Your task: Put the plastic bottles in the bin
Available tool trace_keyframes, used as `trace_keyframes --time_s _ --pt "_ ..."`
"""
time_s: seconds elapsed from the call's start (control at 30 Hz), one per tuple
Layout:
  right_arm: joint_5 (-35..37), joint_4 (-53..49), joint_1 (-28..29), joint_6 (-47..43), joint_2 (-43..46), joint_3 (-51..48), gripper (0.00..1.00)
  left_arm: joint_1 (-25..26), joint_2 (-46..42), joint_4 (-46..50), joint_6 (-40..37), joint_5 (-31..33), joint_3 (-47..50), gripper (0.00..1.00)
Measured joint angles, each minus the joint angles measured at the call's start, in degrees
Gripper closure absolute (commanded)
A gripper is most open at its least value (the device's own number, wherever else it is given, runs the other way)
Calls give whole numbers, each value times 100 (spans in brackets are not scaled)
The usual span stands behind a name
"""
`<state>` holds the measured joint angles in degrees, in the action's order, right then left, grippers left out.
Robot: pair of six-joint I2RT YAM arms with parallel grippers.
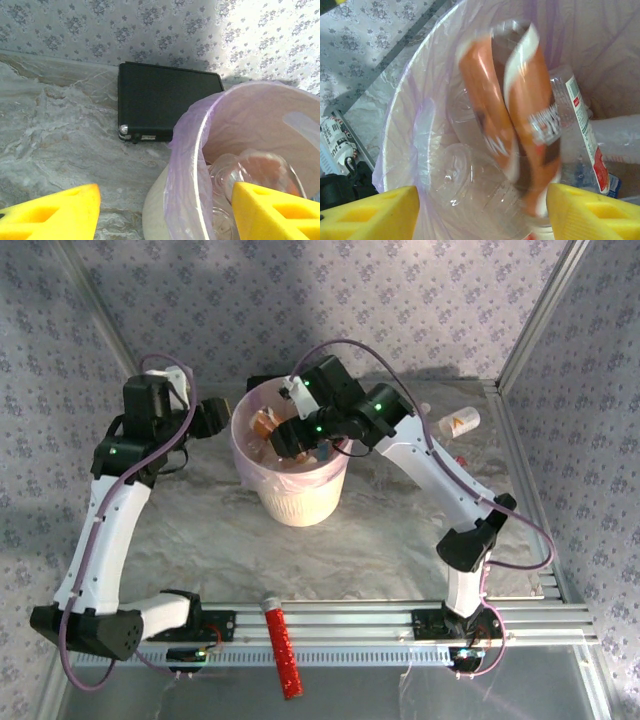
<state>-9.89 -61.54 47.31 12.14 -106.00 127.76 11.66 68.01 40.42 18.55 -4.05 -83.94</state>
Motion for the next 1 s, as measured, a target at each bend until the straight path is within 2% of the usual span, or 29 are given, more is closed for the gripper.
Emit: trace_keyframes --time_s 0.27,0.63,0.83,1.0 --pt "-20 7 -24 15 -98 42 45 0 162 -55 105 -199 131 34" --pt "-24 387 -46 17 -793 101 56 2 369 -275 240 -350 573 34" --pt "-74 621 -55 105 -1003 -164 57 2 369 -313 238 -356 579 35" --pt "-240 708 -160 179 -1128 -192 53 2 369 -330 238 -389 601 35"
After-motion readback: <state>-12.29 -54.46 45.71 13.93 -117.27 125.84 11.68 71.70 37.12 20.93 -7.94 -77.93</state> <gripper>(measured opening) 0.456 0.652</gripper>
